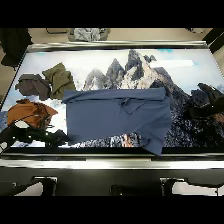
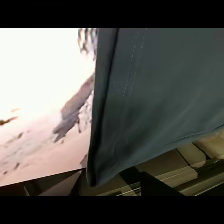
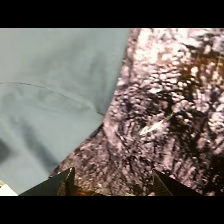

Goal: Fold the shirts.

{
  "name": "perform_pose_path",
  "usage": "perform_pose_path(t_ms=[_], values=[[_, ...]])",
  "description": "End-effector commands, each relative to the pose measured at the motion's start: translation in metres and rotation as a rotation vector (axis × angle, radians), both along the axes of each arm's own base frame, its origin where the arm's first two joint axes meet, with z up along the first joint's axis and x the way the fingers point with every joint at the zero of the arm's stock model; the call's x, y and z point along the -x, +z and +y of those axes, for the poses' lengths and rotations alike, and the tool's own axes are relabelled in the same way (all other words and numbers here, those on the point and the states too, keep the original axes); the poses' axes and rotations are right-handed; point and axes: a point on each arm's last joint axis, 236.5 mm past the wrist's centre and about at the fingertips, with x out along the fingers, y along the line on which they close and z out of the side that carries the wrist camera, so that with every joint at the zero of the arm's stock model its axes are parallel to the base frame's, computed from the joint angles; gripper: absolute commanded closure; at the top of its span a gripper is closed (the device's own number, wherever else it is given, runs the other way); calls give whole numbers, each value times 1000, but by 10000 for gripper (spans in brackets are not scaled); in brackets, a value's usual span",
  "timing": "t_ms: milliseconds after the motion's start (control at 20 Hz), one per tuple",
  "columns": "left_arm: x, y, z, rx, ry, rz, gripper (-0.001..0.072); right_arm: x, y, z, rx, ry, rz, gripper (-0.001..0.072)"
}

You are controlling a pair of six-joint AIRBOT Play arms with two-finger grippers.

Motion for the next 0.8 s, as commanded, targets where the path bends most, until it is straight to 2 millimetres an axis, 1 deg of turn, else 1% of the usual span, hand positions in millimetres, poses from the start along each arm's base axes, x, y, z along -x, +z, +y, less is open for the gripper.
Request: perform_pose_path(t_ms=[0,100,150,250,450,550,600,700,750], values=[[-6,-14,-5,-38,25,-2,263,4,-12,-1,2,8,12,140],[-11,-20,-6,-59,42,-6,342,14,-29,6,-23,7,48,138],[-14,-21,-6,-67,58,-9,410,17,-37,12,-42,12,52,138],[-16,-22,-5,-72,63,-13,673,13,-48,24,-90,7,15,138],[-16,-20,-6,-70,61,-17,680,-4,-69,39,-169,-69,-26,143],[-15,-18,-6,-69,58,-20,680,-11,-80,46,-218,-91,-27,162],[-16,-17,-6,-69,58,-23,680,-15,-84,48,-236,-104,-31,181],[-17,-15,-6,-70,58,-31,680,-20,-93,50,-255,-128,-32,184],[-17,-14,-6,-70,57,-35,680,-19,-99,50,-260,-133,-19,231]])
